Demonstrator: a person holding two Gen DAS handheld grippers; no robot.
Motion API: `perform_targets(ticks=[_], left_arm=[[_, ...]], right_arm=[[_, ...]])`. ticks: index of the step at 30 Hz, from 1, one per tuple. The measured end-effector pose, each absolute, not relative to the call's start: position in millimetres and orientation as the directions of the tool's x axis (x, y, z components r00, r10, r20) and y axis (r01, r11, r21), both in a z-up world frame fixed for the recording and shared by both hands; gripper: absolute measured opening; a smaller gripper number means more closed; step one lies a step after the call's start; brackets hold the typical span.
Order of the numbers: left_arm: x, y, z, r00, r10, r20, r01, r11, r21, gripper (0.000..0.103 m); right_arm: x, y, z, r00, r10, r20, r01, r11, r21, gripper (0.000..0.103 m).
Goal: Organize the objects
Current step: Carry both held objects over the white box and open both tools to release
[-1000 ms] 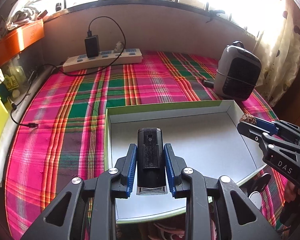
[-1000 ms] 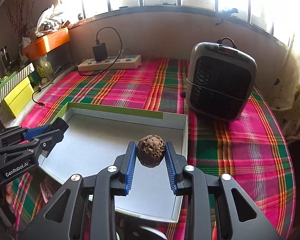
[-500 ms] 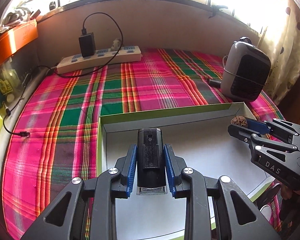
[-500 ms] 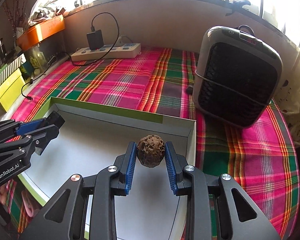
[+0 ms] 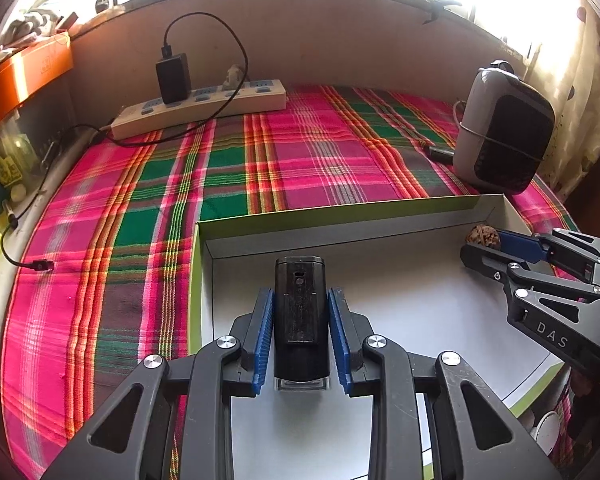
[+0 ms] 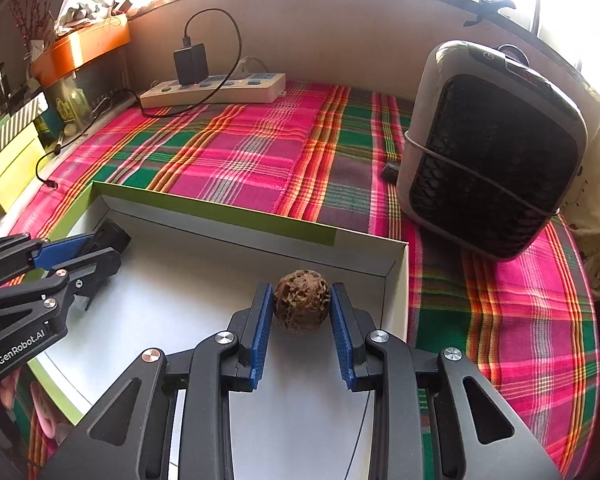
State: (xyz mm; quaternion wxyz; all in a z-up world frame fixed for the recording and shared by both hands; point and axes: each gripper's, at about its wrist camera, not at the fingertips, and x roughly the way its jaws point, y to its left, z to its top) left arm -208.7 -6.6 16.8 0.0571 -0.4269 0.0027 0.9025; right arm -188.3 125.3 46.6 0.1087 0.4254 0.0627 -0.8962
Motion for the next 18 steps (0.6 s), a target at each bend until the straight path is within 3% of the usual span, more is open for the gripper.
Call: perform_targets(ticks=[18], left_arm=[[-210.3, -2.4, 14.9, -0.629, 0.081, -0.773, -0.105, -0.994, -0.019, 0.025]], right_arm=[[-189.9, 121.7, 46.1, -0.61, -0.115, -0.784, 0.242, -0.969, -0.046, 0.03]])
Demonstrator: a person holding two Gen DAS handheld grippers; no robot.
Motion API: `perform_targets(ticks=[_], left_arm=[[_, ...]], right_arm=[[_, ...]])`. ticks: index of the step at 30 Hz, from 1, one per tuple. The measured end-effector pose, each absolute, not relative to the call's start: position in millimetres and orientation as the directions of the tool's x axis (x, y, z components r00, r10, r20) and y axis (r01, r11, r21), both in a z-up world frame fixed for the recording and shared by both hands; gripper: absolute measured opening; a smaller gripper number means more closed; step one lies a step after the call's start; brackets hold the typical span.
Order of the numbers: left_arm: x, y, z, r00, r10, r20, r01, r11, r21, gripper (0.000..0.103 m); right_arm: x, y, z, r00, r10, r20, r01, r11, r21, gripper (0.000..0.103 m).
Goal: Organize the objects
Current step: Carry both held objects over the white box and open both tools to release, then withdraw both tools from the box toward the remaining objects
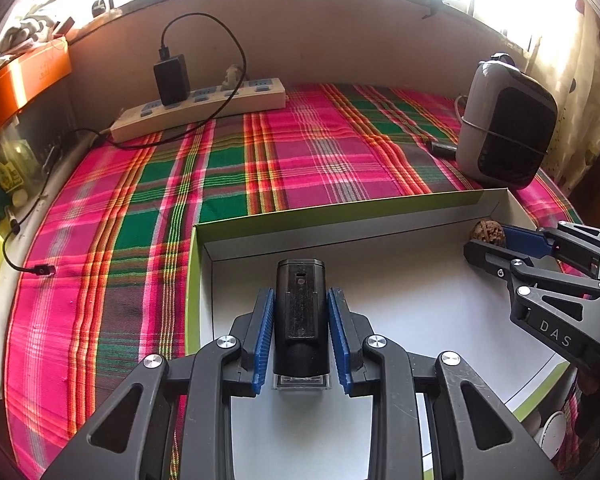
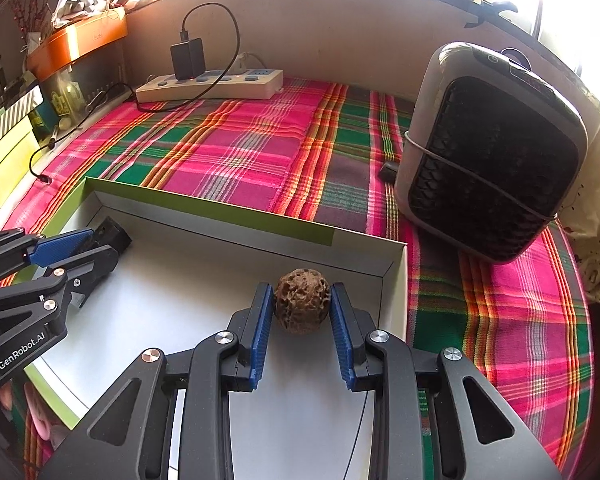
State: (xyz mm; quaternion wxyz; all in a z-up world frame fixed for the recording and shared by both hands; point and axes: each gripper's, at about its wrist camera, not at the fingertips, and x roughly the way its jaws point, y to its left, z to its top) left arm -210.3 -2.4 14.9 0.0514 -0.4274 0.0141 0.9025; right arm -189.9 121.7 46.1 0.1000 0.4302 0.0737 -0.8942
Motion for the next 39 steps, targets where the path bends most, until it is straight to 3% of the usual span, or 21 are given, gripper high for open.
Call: perform_targets(ticks=[13, 18, 39], left_arm=[[-209, -4, 16, -0.627, 0.118, -0.77, -0.116, -0.992, -0.057, 0.031], [-204, -7, 23, -0.638, 0.129, -0.759, -0.12, -0.991, -0.068, 0.031], [-131, -41, 58, -0.719, 0.133, -0.683, -0.057, -0.99, -0.132, 0.033]], right_arm=[[-189, 122, 47, -0.601, -0.109, -0.792, 0.23, -0.972, -0.041, 0.032], [-185, 122, 53, -0.615, -0.109, -0.781, 0.22, -0.975, -0.037, 0.047], [-125, 140, 85, -0.683, -0.129, -0.719, 0.159, -0.987, 0.026, 0.047]])
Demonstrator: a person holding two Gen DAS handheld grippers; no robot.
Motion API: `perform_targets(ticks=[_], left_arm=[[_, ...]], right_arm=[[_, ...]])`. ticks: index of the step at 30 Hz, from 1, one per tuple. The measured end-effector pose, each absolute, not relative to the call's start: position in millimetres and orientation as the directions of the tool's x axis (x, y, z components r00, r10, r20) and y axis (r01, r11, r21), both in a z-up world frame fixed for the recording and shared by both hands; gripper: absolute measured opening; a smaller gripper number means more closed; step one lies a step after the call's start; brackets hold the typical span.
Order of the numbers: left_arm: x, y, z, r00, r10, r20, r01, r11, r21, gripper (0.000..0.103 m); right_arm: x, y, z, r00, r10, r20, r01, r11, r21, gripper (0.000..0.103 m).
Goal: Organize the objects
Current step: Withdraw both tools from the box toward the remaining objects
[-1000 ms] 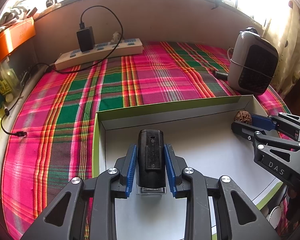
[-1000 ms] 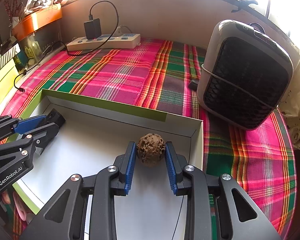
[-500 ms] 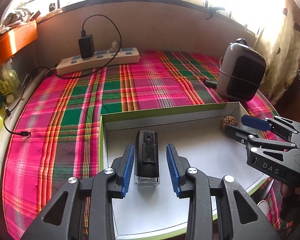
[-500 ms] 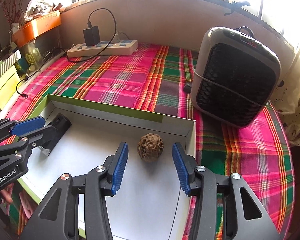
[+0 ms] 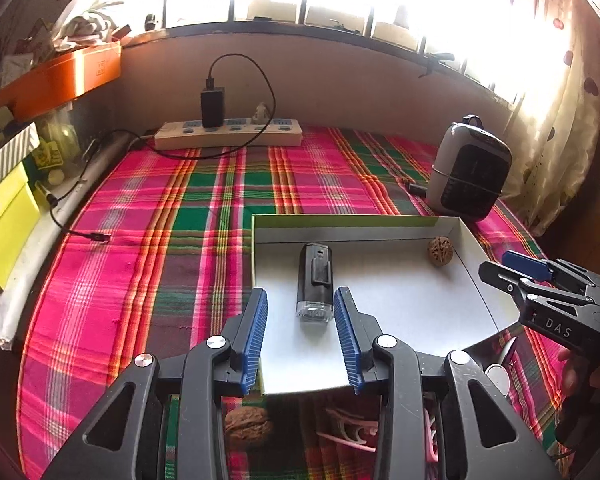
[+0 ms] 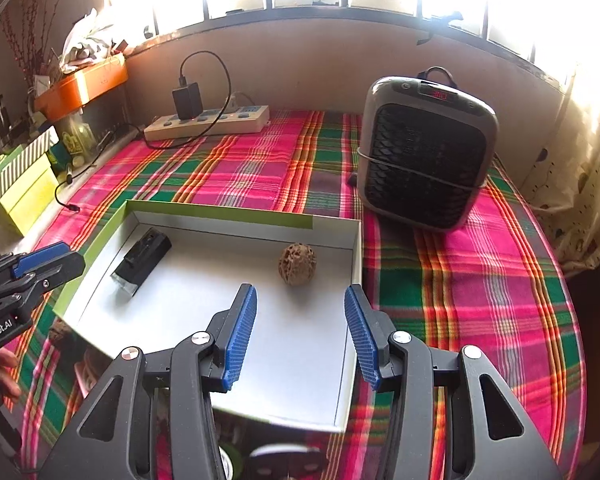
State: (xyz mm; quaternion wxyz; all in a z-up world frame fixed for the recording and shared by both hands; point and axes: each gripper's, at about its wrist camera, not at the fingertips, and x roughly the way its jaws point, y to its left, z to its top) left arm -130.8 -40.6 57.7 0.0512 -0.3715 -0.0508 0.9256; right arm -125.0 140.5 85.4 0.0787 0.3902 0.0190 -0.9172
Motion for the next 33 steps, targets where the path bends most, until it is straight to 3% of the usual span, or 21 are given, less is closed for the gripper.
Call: perform_targets(ticks=[15, 33], left_arm=[[-78, -88, 43, -0.723, 0.125, -0.679, 0.045, -0.973, -0.227, 0.034], [-70, -81, 18, -0.666, 0.156, -0.73, -0.016, -0.981, -0.195, 0.037]], right_arm=[[-64, 168, 85, -0.707, -0.106, -0.699, 0.081, -0.994, 0.069, 0.047], [-38, 181, 67, -0.692, -0.122, -0.711, 0.057, -0.992, 0.115, 0.047]])
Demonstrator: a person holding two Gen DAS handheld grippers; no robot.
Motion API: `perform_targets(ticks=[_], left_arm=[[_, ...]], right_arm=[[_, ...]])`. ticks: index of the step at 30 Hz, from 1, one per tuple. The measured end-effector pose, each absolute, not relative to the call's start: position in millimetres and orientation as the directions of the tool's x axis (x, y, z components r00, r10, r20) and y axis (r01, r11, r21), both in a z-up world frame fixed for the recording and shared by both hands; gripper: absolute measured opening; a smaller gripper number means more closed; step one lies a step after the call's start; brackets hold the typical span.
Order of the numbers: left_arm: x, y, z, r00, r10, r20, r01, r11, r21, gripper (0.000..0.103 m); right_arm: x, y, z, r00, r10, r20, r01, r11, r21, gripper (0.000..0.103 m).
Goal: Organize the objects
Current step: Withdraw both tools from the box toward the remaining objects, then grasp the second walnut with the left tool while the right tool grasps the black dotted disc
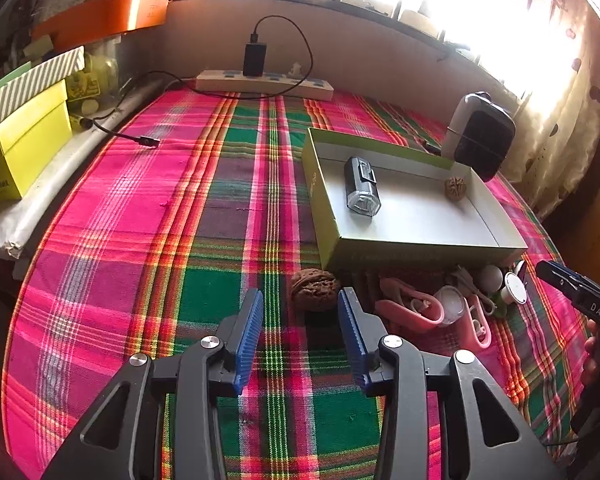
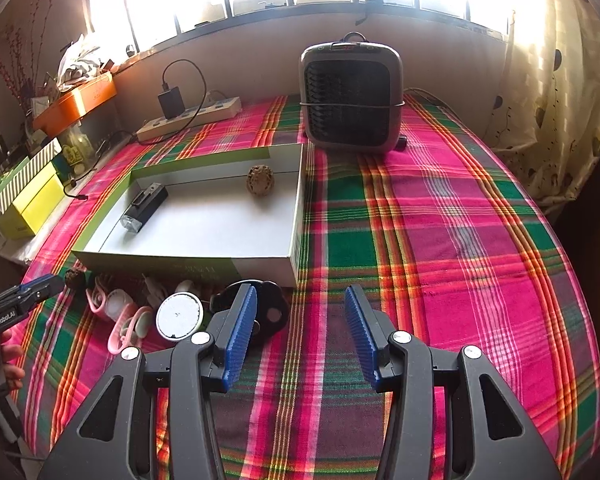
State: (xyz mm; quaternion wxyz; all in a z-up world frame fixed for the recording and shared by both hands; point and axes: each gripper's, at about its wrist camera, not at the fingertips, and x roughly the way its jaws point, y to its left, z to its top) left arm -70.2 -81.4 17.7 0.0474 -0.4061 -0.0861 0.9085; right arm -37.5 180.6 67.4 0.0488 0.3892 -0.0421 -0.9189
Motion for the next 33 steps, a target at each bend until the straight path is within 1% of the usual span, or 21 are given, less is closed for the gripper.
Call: perform_targets(ticks=[9, 16, 17, 18, 19, 22, 33], left_arm=[[-83, -81, 12, -0.662, 0.174, -0.729, -0.008, -0.974, -0.225, 0.038], [-88, -74, 9, -0.647, 0.183, -0.74, -0.026, -0.976, -0.218, 0.038], [-88, -73, 8, -0.644, 0.181, -0.743, -0.028, -0.976, -0.214, 0.038], [-89, -73, 6, -0.64, 0.18, -0.747, -0.028, -0.977, -0.211, 0.038], [-89, -73, 6, -0.643, 0.179, -0.745, -0.028, -0.977, -0.21, 0.038], [-88, -73, 6, -0.641, 0.18, -0.746, -0.028, -0.977, -0.212, 0.038], [-90, -72, 6, -0.641, 0.176, -0.747, -0.028, -0.978, -0.207, 0.038]], right_arm=[[-41, 172, 69, -0.697, -0.163, -0.698, 0.08, -0.985, 0.15, 0.047], [-52, 158, 67, -0.685, -0.149, -0.713, 0.085, -0.988, 0.125, 0.048], [-54, 157, 66, -0.682, -0.143, -0.717, 0.08, -0.989, 0.121, 0.053], [-55, 157, 65, -0.68, -0.141, -0.719, 0.078, -0.99, 0.12, 0.06], [-56, 157, 64, -0.678, -0.144, -0.721, 0.079, -0.989, 0.123, 0.061], [-57, 156, 61, -0.668, -0.148, -0.73, 0.081, -0.989, 0.126, 0.061], [-56, 165, 52, -0.638, -0.097, -0.764, 0.04, -0.995, 0.093, 0.061]])
